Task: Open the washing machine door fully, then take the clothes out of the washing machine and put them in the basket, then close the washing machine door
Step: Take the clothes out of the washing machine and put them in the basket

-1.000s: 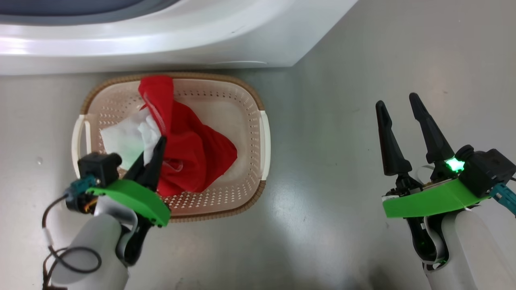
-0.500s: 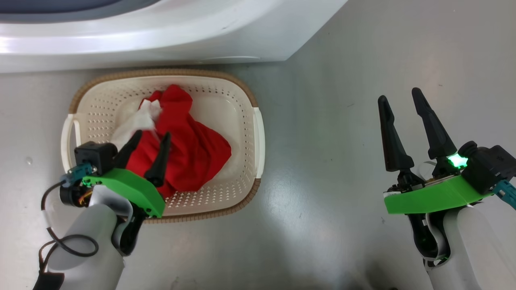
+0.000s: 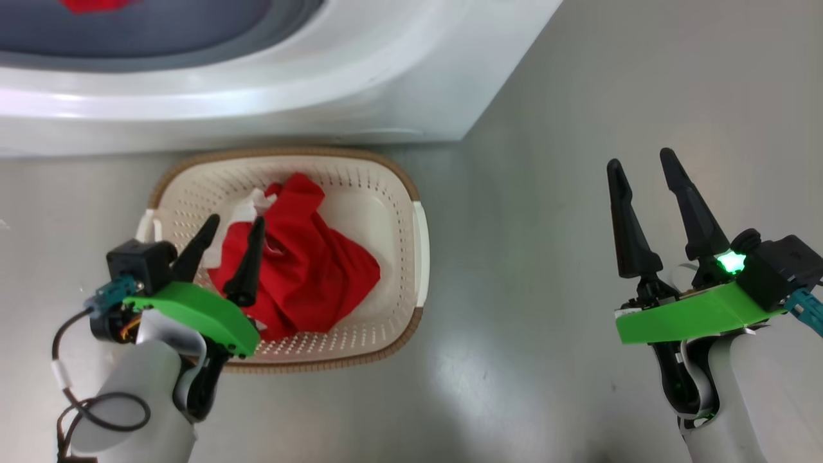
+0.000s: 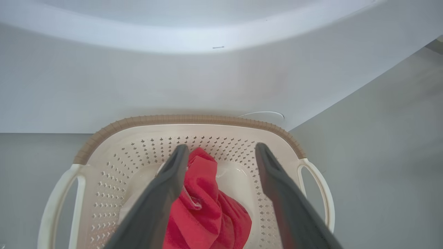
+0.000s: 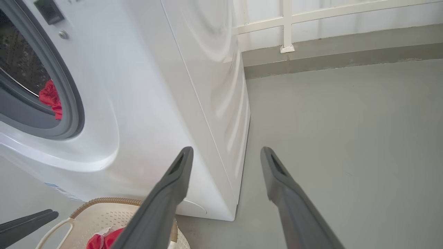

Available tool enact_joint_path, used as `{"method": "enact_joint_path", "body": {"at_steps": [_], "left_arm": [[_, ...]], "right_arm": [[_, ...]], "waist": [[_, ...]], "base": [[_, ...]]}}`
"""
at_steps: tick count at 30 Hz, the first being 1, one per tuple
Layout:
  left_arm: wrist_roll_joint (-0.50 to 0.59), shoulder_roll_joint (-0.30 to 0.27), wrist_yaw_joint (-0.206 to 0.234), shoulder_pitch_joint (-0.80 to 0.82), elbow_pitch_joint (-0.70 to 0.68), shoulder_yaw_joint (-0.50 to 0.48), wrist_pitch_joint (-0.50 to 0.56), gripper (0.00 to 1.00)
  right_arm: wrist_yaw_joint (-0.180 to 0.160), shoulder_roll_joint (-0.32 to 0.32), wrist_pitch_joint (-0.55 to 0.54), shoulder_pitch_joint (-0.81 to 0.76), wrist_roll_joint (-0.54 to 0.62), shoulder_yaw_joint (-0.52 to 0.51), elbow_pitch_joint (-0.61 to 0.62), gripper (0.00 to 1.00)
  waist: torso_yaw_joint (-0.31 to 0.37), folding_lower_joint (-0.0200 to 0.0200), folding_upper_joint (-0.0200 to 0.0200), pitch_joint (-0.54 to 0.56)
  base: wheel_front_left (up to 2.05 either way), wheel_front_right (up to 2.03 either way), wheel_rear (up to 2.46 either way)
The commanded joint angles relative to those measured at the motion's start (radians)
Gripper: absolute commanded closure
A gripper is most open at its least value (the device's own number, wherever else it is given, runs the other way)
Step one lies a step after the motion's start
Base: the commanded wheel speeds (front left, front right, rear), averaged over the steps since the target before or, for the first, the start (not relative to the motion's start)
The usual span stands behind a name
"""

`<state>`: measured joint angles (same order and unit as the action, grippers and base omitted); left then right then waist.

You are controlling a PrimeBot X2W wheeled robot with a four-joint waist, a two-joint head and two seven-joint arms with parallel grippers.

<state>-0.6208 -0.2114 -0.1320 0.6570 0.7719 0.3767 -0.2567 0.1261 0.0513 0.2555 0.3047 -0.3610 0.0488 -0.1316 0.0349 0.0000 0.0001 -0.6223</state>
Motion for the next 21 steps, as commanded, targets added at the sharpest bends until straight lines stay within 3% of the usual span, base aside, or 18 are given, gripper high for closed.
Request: {"method": "enact_joint_path", "body": {"at_steps": [1,21], "left_arm": [[0.015,-0.031,0.001,-0.035,-0.026,-0.042,-0.005,0.00],[0.196,0.011,0.001,-0.301,-0.280,-0.237,-0.005,0.00]], "right_arm": [[0.005,-0.001,0.006,-0.036,0.007,0.018,0.016,0.00],[0.005,-0.001,0.006,-0.211,0.029,-0.011,-0.037,0.00]], "waist": [[-0.010,0.0000,-0.0001,0.053],[-0.036,0.0000,-0.0001,0.372]], "base": [[0.00,0.00,0.00],[0.00,0.00,0.00]]}}
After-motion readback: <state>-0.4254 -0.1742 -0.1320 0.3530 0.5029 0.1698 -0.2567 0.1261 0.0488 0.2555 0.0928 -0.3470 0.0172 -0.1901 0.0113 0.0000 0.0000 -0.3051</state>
